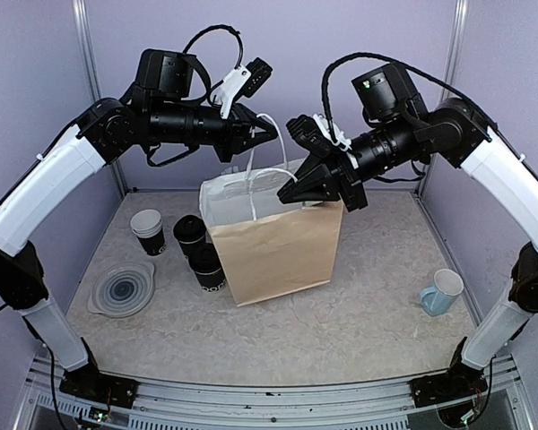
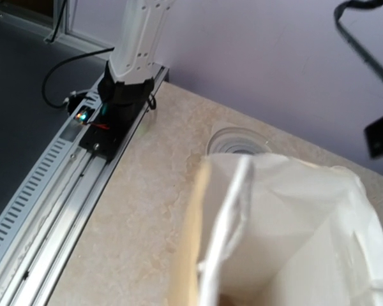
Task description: Pack the takeout coffee
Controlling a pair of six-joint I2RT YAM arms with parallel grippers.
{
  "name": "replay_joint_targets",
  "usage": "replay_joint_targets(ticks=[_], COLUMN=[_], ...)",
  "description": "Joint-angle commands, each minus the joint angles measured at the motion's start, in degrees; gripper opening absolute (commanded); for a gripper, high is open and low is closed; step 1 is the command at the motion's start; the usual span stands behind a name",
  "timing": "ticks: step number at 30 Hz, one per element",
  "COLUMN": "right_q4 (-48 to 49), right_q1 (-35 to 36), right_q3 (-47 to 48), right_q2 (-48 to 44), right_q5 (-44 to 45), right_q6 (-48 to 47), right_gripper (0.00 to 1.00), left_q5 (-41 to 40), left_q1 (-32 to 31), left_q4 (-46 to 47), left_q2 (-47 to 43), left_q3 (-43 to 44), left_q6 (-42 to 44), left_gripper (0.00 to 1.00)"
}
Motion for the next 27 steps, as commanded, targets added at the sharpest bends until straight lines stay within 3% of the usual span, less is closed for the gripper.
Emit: replay_joint_targets(ticks=[1,20,21,22,24,27], right_q4=[-1.08,-0.61,-0.54,-0.6,-1.56,-5.31], right_q1=[-0.32,-0.33,-0.32,-0.33,-0.52,-2.66], right_q3=[-1.12,-5.27,-5.96,-6.53,-7.59,-9.87], right_q2=[-2.32,-3.85,-3.95,-4.12,-4.43,-6.12], right_q5=[-0.31,-0.72,-0.74,-0.52,0.61,-1.48], right_q6=[-0.26,0.26,0.38,0.37,-0.18,-3.46], right_gripper=[0.0,0.0,0.0,0.02,0.31,0.63], left_q5=[0.85,1.25,0.74,0.14,-2.26,-4.33], left_q1=[-0.16,-0.16,-0.25,-0.15,-0.4,-1.69], left_q4=[0.87,0.57,0.18,-0.52,-3.19,-8.59], left_q2=[0.23,1.51,1.78,2.09,3.02,3.33], left_q3=[-0.72,-4.21,-4.29,-4.32,-3.91,-4.08], left_q6=[-0.6,-1.24,-1.24,-1.24,-1.06,1.11], left_gripper=[0.0,0.01,0.08,0.24,0.53,0.89])
